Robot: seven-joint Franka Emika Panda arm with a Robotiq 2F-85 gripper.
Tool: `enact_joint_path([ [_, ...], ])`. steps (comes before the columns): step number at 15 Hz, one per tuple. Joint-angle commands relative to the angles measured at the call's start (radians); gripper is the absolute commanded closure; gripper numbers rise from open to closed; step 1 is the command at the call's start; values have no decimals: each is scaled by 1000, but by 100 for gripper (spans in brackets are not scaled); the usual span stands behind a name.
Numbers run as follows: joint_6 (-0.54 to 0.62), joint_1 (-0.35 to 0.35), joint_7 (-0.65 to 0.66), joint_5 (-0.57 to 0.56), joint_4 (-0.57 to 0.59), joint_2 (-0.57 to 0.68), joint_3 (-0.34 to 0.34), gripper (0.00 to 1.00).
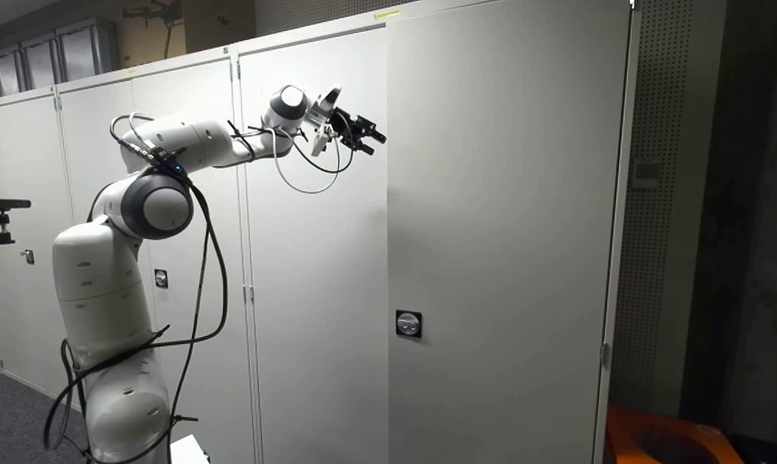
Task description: Open the right door
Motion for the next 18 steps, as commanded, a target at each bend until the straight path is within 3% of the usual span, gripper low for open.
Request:
enact_joint_path([
  [1,51,17,15,-61,128,100,5,0],
  [10,188,33,19,-122,245,230,2,0],
  [18,249,35,26,-122,261,258,-4,0],
])
